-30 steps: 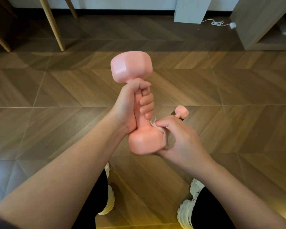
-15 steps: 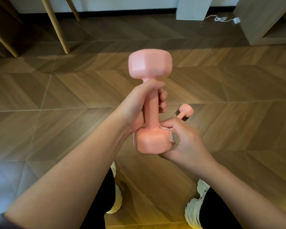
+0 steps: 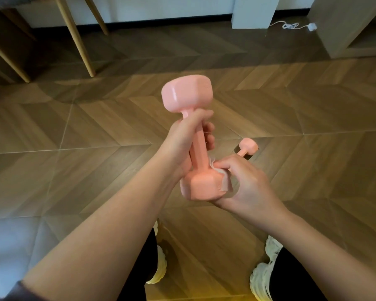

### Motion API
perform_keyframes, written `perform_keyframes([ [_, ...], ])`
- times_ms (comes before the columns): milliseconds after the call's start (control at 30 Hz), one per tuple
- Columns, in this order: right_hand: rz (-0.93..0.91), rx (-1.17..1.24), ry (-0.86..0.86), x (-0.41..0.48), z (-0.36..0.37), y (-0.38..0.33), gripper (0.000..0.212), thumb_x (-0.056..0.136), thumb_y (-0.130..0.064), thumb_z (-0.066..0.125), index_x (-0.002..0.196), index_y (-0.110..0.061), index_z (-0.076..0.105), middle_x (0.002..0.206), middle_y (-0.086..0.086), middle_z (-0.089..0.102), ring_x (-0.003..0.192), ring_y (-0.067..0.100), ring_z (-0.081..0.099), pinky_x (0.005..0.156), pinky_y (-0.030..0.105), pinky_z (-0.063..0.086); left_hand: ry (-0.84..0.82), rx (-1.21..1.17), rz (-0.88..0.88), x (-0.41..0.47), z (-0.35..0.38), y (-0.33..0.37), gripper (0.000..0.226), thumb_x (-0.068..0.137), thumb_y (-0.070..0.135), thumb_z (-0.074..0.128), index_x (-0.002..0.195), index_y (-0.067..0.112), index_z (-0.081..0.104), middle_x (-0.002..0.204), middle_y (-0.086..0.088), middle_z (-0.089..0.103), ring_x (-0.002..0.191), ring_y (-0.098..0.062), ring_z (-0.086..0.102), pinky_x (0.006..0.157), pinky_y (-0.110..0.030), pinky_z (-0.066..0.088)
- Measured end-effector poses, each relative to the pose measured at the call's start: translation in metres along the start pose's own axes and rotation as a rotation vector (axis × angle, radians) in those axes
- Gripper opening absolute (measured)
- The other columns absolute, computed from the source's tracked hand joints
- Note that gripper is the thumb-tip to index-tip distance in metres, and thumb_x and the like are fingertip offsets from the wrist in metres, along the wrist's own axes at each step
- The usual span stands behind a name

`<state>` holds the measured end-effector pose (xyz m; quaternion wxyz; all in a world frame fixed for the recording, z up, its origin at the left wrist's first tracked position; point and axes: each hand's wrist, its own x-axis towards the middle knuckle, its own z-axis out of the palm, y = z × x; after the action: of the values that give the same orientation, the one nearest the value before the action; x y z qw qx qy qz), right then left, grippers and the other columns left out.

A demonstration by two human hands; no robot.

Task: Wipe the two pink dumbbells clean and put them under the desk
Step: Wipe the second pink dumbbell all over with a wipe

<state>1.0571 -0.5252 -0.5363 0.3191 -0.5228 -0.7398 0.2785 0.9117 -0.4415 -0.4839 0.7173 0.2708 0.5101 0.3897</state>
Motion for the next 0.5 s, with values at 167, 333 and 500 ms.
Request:
perform_keyframes([
  [167,-0.102,-0.184,-0.005,-0.001,0.001,0.009,0.041,0.067,-0.031,0.073,0.103,-0.016,0.059,0.100,-0.003,0.063,0.089,0.021,0.062,0.076,0.033,0.044,0.090,-0.001,-0.073,0.006,0.001,-0.008,0.018,0.088,0.017,0.065,0.075,0.016,0.052,0.057,0.002,0.048,0.051,-0.013,0.046,0.054,-0.027,0.040],
  [333,-0.050,-0.042,-0.089,0.002,-0.002,0.002,0.050,0.061,-0.037,0.082,0.102,-0.022,0.057,0.096,-0.012,0.060,0.086,0.013,0.057,0.075,0.024,0.042,0.006,-0.077,-0.100,0.002,0.000,-0.003,0.034,0.090,0.024,0.061,0.063,0.022,0.039,0.047,0.007,0.029,0.041,-0.011,0.028,0.047,-0.024,0.028],
  [500,0.266,0.127,-0.252,0.008,-0.007,-0.003,0.058,0.053,-0.048,0.085,0.102,-0.051,0.054,0.100,-0.017,0.065,0.097,0.008,0.059,0.077,0.017,0.043,0.006,-0.130,-0.101,0.003,-0.003,-0.003,0.034,0.090,0.022,0.059,0.063,0.022,0.038,0.047,0.007,0.030,0.041,-0.011,0.027,0.047,-0.024,0.030],
])
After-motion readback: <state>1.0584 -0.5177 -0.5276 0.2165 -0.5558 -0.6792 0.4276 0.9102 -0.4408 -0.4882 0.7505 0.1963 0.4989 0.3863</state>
